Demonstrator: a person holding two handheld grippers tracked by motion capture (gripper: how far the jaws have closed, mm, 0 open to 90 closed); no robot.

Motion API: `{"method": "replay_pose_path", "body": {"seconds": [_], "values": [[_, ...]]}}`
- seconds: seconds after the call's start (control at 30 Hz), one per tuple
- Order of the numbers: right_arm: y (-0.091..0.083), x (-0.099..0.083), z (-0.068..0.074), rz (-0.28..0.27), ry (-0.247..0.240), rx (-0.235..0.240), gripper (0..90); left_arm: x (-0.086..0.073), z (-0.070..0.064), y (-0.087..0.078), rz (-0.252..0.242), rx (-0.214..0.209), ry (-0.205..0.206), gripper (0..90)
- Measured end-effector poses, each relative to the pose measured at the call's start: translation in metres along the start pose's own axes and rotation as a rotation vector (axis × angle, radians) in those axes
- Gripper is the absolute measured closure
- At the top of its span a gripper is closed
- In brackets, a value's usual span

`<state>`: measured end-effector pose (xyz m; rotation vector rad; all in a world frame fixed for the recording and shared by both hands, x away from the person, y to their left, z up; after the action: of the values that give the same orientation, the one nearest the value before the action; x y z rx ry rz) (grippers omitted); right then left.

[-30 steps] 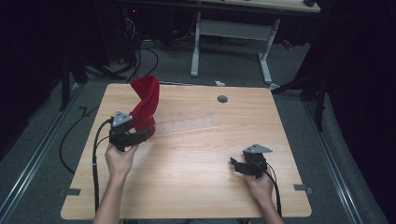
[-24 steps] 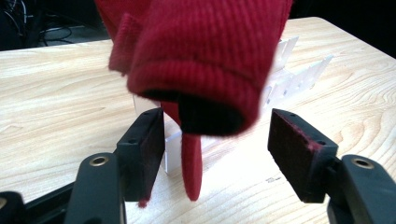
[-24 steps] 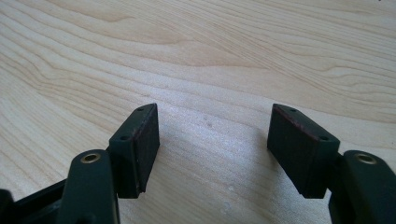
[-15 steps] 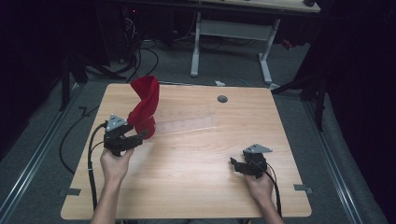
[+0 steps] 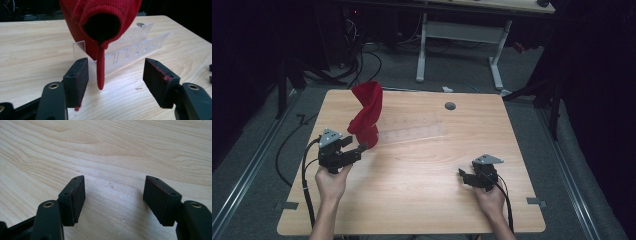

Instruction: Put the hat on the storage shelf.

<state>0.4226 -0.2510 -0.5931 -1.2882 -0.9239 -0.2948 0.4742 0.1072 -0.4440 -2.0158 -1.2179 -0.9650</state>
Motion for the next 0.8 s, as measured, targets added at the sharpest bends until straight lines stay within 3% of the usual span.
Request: {"method": "replay_pose_path", "body": {"seconds": [0.23, 0.43, 0.8], "values": [[0.0, 0.0, 0.0, 0.001, 0.002, 0.0, 34.4, -0.001, -0.001, -0.008, -0.015, 0.015, 0.03, 37.6], [0.0, 0.0, 0.0, 0.0, 0.002, 0.0, 34.3, -0.006, -0.01, -0.014, -0.02, -0.002, 0.053, 39.6], [0.0, 0.0, 0.0, 0.001, 0.002, 0.0, 34.3, -0.022, -0.018, -0.023, -0.013, -0.036, 0.034, 39.8]]}}
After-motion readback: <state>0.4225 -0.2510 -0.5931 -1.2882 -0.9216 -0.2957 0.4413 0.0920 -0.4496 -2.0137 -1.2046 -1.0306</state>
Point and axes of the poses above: each handheld gripper's, and its own axes: y roughly forward along the jaws, x roughly out of its top, z roughly to its left, the point moved 9 cm from there along y, roughly forward along the jaws, and after that the axes turned 1 degree about y, right-handed, at the moved point
